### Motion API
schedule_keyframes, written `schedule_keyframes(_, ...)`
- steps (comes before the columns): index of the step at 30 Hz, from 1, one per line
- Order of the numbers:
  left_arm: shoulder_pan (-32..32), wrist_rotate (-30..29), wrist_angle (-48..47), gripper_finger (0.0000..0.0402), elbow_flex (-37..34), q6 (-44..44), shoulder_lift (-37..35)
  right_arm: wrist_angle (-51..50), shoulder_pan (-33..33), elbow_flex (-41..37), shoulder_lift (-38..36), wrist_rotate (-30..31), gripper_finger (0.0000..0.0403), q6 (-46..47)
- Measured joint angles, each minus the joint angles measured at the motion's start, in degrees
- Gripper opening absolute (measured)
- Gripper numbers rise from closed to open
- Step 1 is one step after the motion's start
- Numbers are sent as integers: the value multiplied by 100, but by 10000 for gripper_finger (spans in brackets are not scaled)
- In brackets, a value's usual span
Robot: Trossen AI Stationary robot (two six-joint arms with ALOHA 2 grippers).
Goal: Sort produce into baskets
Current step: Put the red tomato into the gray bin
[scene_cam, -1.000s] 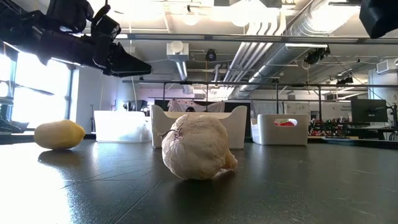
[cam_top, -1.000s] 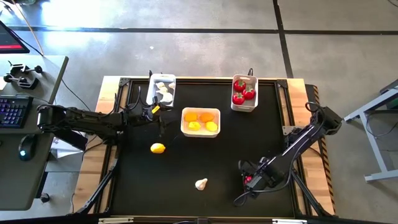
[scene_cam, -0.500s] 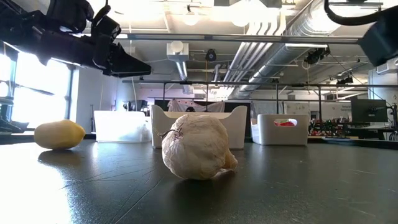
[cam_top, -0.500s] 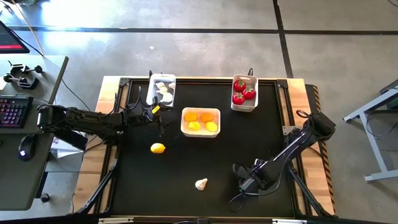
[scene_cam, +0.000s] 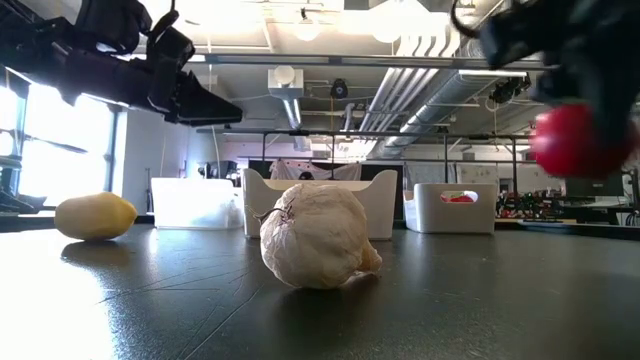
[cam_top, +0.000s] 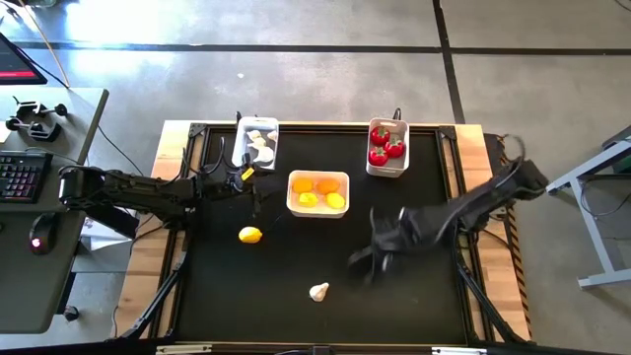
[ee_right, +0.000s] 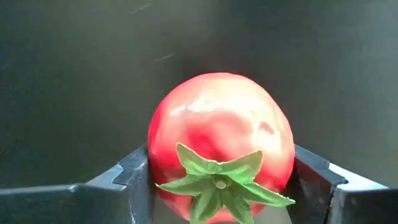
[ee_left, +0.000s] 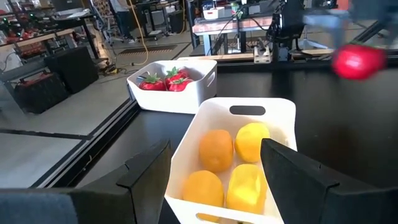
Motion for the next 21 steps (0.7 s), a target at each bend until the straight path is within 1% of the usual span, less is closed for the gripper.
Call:
schedule_keyframes(3, 0, 0, -36, 233, -1, -44, 0, -644, -861, 2, -353, 421, 244, -339)
schedule_keyframes(6, 0, 0, -66, 233, 1, -54, 0, -1098, -1879, 2, -583, 857, 244, -820)
schedule_keyframes(9, 0, 0, -71, 233, 2, -88, 0, -995, -2908, 2, -669, 1059, 244, -1676)
schedule_keyframes(13, 0, 0, -83, 233, 0, -108, 0, -652, -4112, 74, -616, 1062, 244, -2827)
schedule_keyframes(17, 0, 0, -121, 233, 0, -187, 0, -513, -4906, 516, -419, 1182, 244, -3576)
schedule_keyframes(21, 0, 0, -135, 233, 1, -196, 1, -557, -5377, 1050, -40, 1210, 244, -4190)
